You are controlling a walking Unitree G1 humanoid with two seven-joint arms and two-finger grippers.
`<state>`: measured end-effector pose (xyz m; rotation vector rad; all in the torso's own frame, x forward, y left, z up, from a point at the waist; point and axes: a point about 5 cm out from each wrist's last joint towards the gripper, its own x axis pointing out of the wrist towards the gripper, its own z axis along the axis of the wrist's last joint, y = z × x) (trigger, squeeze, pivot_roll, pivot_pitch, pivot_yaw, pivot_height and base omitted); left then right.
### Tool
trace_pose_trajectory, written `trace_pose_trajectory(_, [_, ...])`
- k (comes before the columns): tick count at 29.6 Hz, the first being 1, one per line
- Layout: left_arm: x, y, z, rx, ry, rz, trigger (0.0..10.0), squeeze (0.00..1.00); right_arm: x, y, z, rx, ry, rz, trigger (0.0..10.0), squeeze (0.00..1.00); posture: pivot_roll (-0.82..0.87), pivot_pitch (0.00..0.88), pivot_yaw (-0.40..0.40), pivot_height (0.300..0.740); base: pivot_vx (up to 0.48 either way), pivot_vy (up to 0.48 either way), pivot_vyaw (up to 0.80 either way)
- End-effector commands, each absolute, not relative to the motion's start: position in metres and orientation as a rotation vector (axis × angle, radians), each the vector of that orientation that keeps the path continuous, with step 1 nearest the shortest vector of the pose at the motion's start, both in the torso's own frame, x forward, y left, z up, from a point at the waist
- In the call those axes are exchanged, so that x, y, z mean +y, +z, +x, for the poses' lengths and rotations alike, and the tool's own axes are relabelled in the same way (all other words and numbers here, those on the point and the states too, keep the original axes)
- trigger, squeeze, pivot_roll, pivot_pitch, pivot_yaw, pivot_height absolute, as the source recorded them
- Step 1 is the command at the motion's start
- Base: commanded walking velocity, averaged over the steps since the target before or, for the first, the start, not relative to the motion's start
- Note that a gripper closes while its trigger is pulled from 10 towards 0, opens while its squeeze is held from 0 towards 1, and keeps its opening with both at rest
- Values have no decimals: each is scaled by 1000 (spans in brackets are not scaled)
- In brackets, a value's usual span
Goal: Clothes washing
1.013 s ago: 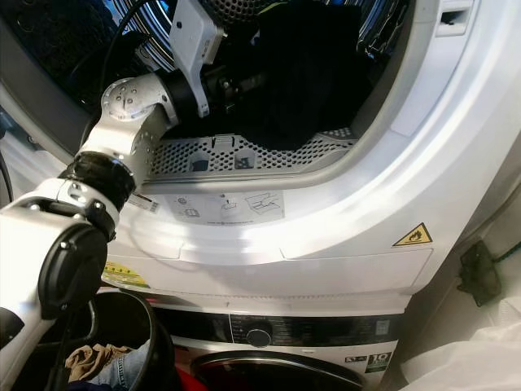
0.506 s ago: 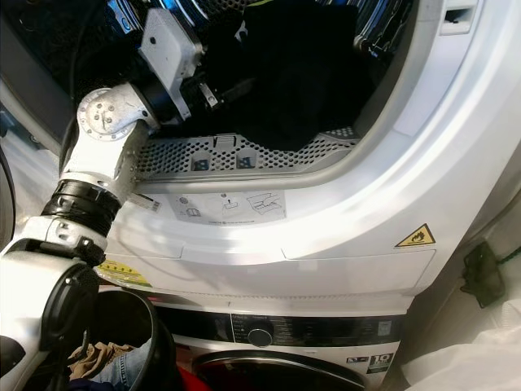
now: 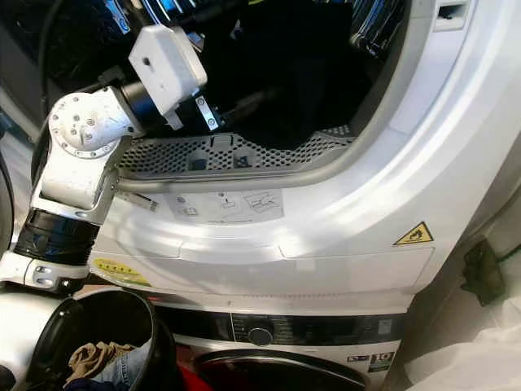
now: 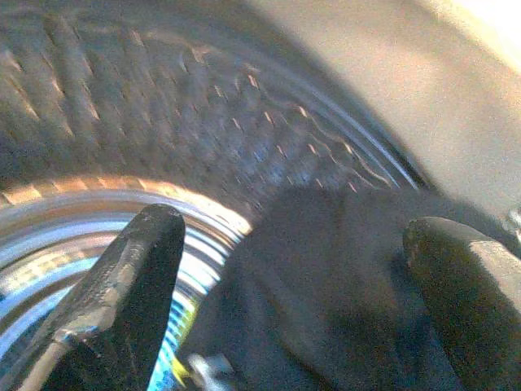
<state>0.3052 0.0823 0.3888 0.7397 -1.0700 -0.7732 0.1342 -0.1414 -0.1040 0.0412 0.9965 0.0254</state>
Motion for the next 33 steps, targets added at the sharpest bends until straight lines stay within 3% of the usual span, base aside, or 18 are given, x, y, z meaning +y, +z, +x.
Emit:
trace_pose_trajectory(1, [87,396,295,-1111,-711,770,10000,278,-134,-106,129,1025,37,58,10000,0,60,0,159,740,0,0,0])
trace_pose_trajectory(4, [88,401,290,-1132,-668,757,10000,259,-135,-105,132,1021,36,56,10000,0,69,0,154,740,0,0,0])
trace_pose_trajectory(5, [89,400,287,-1141,-659,744,10000,129,-135,-105,134,1018,39,52,10000,0,76,0,152,740,0,0,0])
trace_pose_trajectory(6, [89,400,286,-1143,-659,740,10000,129,-135,-105,134,1017,41,50,10000,0,76,0,152,740,0,0,0])
trace_pose_trajectory(7, [89,397,285,-1135,-660,710,10000,0,-136,-104,135,1016,43,48,10000,0,76,0,152,740,0,0,0])
trace_pose_trajectory(14, [81,372,265,-1089,-652,526,10000,0,-136,-103,140,1005,49,42,10000,0,97,0,155,740,0,0,0])
trace_pose_trajectory(25, [79,364,250,-1140,-541,659,10000,0,-123,-101,146,997,100,41,10000,0,143,0,162,740,0,0,0])
trace_pose_trajectory(30, [88,355,249,-1102,-377,614,10000,0,-121,-99,150,988,91,50,10000,0,152,0,163,740,0,0,0])
trace_pose_trajectory(33, [107,348,254,-1043,-189,586,10000,0,-120,-98,153,986,92,47,10000,0,161,0,160,740,0,0,0])
